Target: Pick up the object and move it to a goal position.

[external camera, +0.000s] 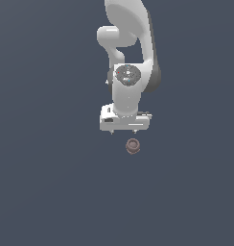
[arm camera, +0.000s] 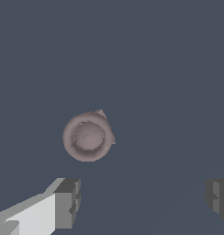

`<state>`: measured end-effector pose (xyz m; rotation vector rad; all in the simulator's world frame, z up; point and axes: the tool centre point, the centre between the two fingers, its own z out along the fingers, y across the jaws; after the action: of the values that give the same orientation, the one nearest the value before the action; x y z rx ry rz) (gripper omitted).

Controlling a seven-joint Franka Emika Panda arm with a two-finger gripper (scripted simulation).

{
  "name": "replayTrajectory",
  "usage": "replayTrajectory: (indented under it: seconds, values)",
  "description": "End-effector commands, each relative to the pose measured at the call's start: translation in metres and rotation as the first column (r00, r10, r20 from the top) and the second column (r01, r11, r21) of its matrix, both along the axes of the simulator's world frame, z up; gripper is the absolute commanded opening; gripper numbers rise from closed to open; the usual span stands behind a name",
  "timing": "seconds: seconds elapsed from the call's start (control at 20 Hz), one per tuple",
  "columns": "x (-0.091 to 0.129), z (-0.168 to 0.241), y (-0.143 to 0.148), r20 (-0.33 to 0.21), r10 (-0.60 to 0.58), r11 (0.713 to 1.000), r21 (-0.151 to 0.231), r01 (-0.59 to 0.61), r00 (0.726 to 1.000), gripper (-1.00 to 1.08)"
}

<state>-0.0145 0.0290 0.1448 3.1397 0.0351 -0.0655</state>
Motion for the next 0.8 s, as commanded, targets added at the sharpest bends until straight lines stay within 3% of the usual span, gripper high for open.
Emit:
replayTrajectory:
  seconds: [0.0,0.4,0.75]
  values:
    - [-0.003,-0.004,0.002,-0.014,0.000,1.000,-0.001,0.000,1.000,1.00]
    - [-0.003,-0.004,0.003,-0.012,0.006,1.000,-0.001,-0.006,1.000,1.00]
    - [0.002,-0.015,0.013,-0.001,0.092,0.996,0.000,-0.092,0.996,1.00]
